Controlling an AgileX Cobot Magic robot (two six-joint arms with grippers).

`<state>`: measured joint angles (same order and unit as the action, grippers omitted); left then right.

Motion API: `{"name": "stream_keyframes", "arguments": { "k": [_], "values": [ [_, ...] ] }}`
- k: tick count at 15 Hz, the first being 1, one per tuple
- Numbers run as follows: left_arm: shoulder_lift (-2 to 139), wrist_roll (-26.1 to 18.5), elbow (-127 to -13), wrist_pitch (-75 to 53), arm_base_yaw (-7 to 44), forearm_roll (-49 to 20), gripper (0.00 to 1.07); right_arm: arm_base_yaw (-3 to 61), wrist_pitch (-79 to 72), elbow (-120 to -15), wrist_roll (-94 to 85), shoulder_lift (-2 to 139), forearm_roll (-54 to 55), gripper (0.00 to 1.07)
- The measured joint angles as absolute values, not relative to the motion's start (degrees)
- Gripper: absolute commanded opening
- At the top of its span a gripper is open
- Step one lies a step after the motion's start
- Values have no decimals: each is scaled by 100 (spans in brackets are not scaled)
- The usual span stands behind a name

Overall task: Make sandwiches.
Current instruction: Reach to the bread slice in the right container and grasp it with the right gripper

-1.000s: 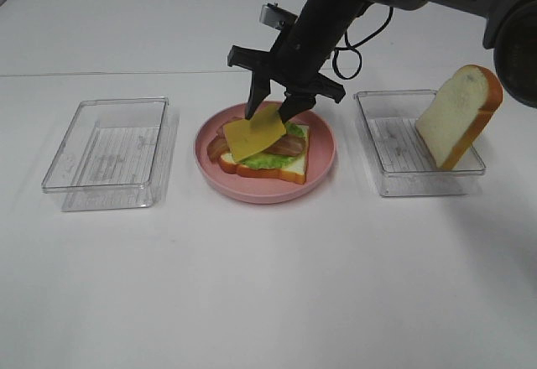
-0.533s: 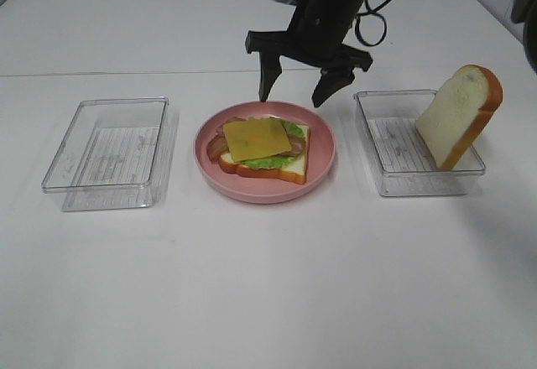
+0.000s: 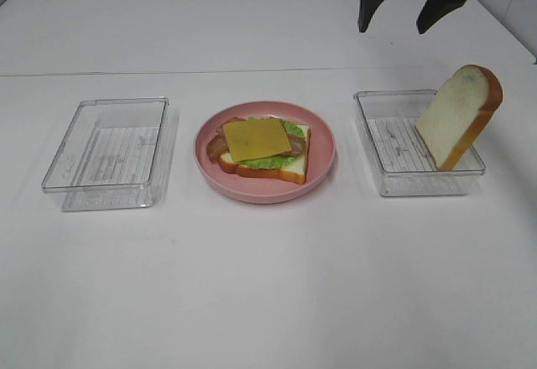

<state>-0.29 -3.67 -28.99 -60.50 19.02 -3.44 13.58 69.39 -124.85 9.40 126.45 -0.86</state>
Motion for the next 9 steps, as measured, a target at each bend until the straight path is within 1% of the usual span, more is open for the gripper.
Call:
{"name": "stream_keyframes", "arguments": {
  "k": [4,5,9],
  "values": [
    [-29,-367,-2899,-6050,1902,-344,93,768,6944,-12433,882,12513,-80,76],
    [-29,-367,-2899,-6050,1902,-344,93,476,6939,-12244,785,12376,-80,76],
    [-29,-367,-2899,-6050,1902,-344,93,-29,6944,-11602,762,12152,34,76]
  ]
}}
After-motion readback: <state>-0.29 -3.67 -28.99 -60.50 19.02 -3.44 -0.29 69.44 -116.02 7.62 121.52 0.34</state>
